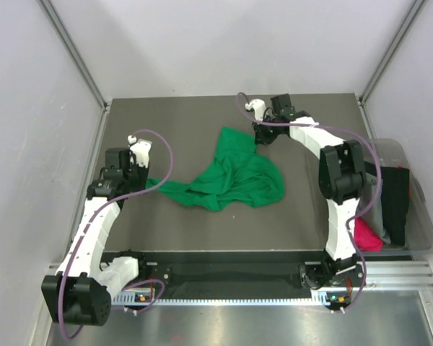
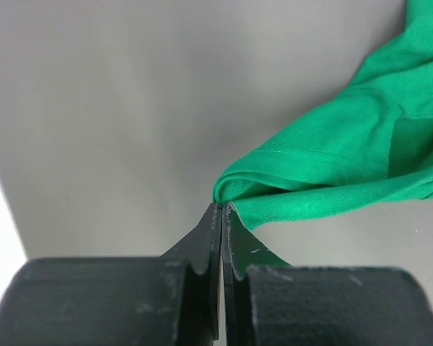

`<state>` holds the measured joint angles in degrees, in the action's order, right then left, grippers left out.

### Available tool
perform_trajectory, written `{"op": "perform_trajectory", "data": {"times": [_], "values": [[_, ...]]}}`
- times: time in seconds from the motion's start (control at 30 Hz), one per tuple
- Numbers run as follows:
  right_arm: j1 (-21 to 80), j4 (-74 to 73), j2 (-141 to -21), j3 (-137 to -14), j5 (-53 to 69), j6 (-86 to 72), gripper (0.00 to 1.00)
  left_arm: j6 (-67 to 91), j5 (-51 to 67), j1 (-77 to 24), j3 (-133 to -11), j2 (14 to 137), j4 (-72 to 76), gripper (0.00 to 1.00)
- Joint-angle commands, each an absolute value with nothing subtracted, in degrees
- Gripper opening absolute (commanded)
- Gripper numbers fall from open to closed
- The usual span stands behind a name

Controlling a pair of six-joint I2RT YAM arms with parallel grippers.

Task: Fold and stack the t-shirts

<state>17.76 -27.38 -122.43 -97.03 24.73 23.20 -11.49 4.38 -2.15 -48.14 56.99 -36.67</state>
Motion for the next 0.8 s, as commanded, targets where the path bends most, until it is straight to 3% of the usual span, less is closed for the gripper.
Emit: {"op": "perform_trajectory", "data": {"times": [0.0,0.27,0.5,0.6,0.77], "values": [[16.4,-23.0,-107.0,-96.9,23.7,26.4,0.00,-13.7,2.0,-2.1,-54.1,55.6,-35.0,0.00],[15.9,-24.8,-88.5,-96.7,16.3,31.6,0.00,-18.7,0.5,-2.1,-68.3,54.7,-33.2,0.00],[13.5,-27.1,-85.0,-103.9,8.4,28.3,0.00,-21.2,-4.7,-2.1,-82.1,58.4,-29.5,0.00],[12.8,-29.3,-83.9,-103.5,7.9,27.2,0.00,-21.0,-4.7,-2.2,-83.0,57.6,-28.9,0.00],[12.8,-30.8,-80.3,-88.9,11.0,26.2,0.00,-20.6,2.2,-2.1,-74.8,53.7,-33.7,0.00]]}}
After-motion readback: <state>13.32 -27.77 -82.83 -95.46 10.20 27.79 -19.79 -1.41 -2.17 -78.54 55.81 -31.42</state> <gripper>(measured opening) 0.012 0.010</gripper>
